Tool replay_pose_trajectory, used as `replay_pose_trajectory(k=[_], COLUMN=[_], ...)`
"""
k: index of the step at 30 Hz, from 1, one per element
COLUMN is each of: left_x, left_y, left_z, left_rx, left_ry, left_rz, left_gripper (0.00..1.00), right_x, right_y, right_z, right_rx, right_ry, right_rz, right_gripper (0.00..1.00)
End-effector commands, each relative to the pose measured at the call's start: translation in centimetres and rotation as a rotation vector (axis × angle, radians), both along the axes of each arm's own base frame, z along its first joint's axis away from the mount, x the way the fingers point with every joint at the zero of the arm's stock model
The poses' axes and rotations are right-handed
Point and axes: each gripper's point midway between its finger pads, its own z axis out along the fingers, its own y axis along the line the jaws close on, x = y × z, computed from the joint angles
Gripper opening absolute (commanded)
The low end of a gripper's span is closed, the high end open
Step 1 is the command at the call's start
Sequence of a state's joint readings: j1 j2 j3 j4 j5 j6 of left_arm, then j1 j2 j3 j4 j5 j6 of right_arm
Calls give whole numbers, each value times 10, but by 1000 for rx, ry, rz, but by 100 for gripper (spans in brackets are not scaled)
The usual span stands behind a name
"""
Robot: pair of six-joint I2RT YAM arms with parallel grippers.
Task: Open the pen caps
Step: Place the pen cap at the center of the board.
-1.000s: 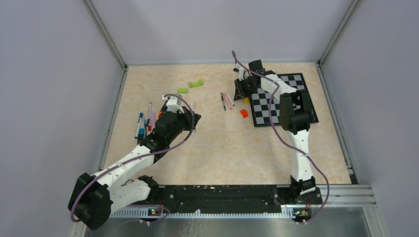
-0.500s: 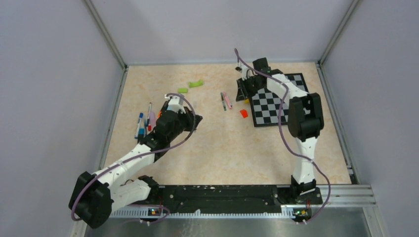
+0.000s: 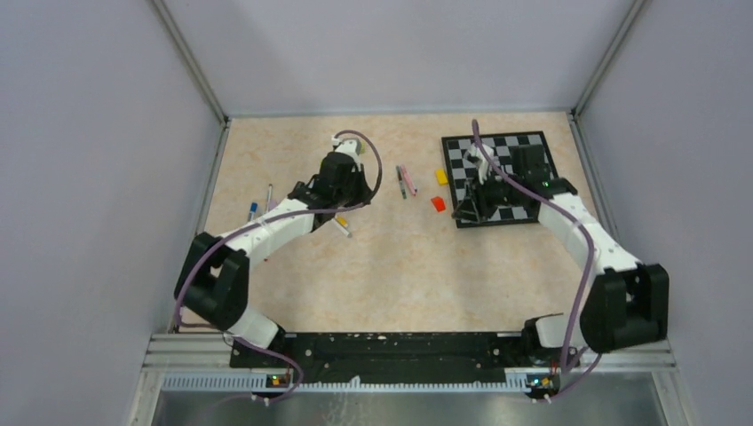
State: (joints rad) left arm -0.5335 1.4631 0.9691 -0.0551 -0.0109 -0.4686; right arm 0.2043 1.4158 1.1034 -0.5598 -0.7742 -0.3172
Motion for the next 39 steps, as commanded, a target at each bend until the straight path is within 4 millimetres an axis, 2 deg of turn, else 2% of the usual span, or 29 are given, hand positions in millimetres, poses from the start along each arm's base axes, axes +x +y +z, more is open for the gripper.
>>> replay_pose_trajectory(k=[1,4,6,10,16,20,23,27,32,39], left_x=[27,48,64,88,107,114,117,120,121,120], left_y=[15,21,24,32,39,40,40,41,41,44], left_z=[-32,-56,-60,-74,-90,-95,-96,-94,-81,-67], left_rx=[161,241,267,312,379,398,405,413,414,422], left_ry=[107,176,188,211,231,241,238,233,213,184], left_rz=[46,74,96,121,126,119,115,114,110,109], left_gripper=[2,2,2,3,6,13,20,24,31,33], right_x=[-23,-39,-46,-43,-43,-44,-45,-45,-45,-43], right_y=[-9,-14,-16,-24,-28,-28,-28,-29,-31,-36], right_z=[26,22,18,9,2,1,0,0,-1,-2], right_rx=[88,116,143,172,184,187,189,194,201,205], right_ry=[-204,-251,-240,-209,-190,-188,-185,-184,-179,-176], right_rz=[23,13,19,-12,-18,-14,-13,-12,-16,-34], right_gripper=[38,40,40,40,40,40,40,40,40,40])
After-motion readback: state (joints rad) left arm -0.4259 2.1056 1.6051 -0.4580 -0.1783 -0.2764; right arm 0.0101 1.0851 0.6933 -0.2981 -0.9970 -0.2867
